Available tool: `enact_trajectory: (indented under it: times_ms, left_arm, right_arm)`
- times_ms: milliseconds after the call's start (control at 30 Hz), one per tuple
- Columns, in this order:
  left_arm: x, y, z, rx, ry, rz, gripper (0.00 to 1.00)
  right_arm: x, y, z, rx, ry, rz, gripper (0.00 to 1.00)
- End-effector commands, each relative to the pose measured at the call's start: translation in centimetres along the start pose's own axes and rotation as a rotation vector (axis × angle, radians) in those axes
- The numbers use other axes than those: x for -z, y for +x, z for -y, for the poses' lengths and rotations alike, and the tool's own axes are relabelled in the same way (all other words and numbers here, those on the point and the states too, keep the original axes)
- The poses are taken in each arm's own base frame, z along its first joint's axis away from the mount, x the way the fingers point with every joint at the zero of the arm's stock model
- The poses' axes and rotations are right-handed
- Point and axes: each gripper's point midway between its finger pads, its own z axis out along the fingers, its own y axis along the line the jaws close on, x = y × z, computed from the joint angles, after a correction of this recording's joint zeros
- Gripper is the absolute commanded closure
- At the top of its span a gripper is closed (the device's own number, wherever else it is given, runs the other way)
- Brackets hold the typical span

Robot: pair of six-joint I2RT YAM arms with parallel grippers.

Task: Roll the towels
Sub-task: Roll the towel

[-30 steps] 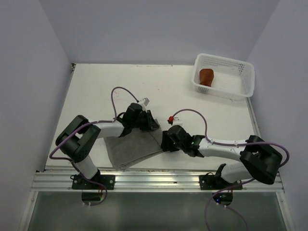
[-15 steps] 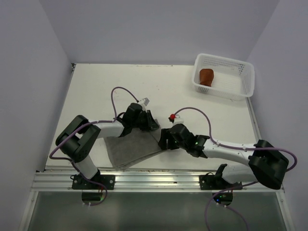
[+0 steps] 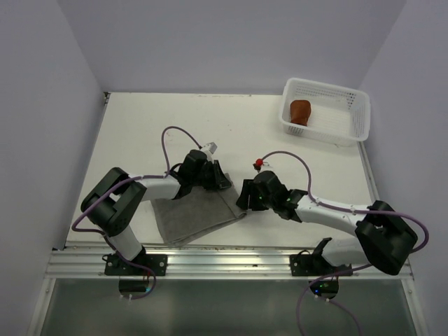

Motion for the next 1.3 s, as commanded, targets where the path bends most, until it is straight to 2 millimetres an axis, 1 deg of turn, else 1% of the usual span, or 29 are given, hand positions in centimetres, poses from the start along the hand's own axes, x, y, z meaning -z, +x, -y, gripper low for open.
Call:
enact_trajectory:
  times_ms: [0, 33, 100, 167, 367, 467, 600, 667, 733, 767, 833, 867, 900, 967, 1000, 1067, 1100, 1133, 1267]
  left_arm:
    - [0.3, 1.4, -2.9, 0.004, -0.108, -0.038, 0.78]
    - [0.3, 1.5, -2.9, 0.004, -0.110, -0.038, 0.78]
    - [0.4, 1.5, -3.0, 0.007, -0.111, -0.037, 0.78]
    - [0.4, 1.6, -3.1, 0.007, -0.114, -0.041, 0.78]
    - [0.4, 1.6, -3.5, 0.013, -0.129, -0.031, 0.79]
    - [0.4, 1.6, -3.5, 0.021, -0.131, -0.023, 0.79]
    - [0.5, 1.9, -3.8, 0.034, -0.134, -0.026, 0.79]
    - [0.5, 1.9, -3.8, 0.037, -0.136, -0.026, 0.79]
    - [0.6, 1.8, -3.6, 0.031, -0.133, -0.023, 0.79]
    - [0.6, 1.7, -3.5, 0.031, -0.132, -0.022, 0.79]
    - [0.6, 1.3, -3.3, 0.027, -0.133, -0.015, 0.79]
    - [0.6, 1.1, -3.1, 0.023, -0.129, -0.014, 0.79]
    - [0.7, 0.9, -2.8, 0.021, -0.124, -0.009, 0.79]
    - [0.7, 0.2, -2.3, 0.016, -0.120, -0.002, 0.79]
    - [0.7, -0.5, -1.7, 0.009, -0.108, 0.010, 0.79]
    - [0.7, -1.1, -1.1, 0.002, -0.102, 0.015, 0.79]
    - [0.7, -1.5, -0.8, 0.000, -0.098, 0.021, 0.79]
    - [0.7, -2.2, -0.1, -0.006, -0.086, 0.034, 0.79]
    - [0.7, -3.6, 1.7, -0.017, -0.046, 0.047, 0.79]
  right_arm:
    - [-0.7, 0.5, -1.2, -0.018, -0.056, -0.038, 0.43]
    - [-1.0, 0.6, -1.4, -0.021, -0.073, -0.034, 0.43]
    - [-1.6, 1.2, -1.0, -0.020, -0.069, -0.040, 0.43]
    - [-1.8, 1.9, -1.2, -0.031, -0.099, -0.065, 0.44]
    - [-1.8, 2.0, -1.8, -0.046, -0.128, -0.071, 0.47]
    - [-2.1, 2.6, -2.2, -0.054, -0.150, -0.099, 0.51]
    - [-2.7, 3.8, -2.0, -0.095, -0.166, -0.129, 0.57]
    - [-2.8, 4.0, -2.0, -0.101, -0.167, -0.135, 0.64]
    - [-2.5, 3.5, -2.1, -0.088, -0.165, -0.121, 0.71]
    - [-2.5, 3.2, -2.0, -0.076, -0.151, -0.107, 0.79]
    - [-2.0, 2.3, -1.9, -0.031, -0.130, -0.090, 0.86]
    - [-1.8, 1.9, -1.9, -0.017, -0.124, -0.078, 0.92]
    - [-1.6, 1.4, -1.6, -0.002, -0.098, -0.068, 0.94]
    - [-0.9, 0.5, -1.6, 0.055, -0.083, -0.039, 0.98]
    - [-0.6, 0.0, -0.9, 0.077, -0.040, -0.028, 1.00]
    - [0.1, -0.8, -0.6, 0.137, -0.014, 0.001, 1.00]
    - [0.3, -0.7, -0.2, 0.159, 0.007, -0.002, 1.00]
    - [0.5, -1.0, 0.1, 0.198, 0.030, 0.017, 1.00]
    - [1.2, -0.8, 0.5, 0.310, 0.083, 0.037, 1.00]
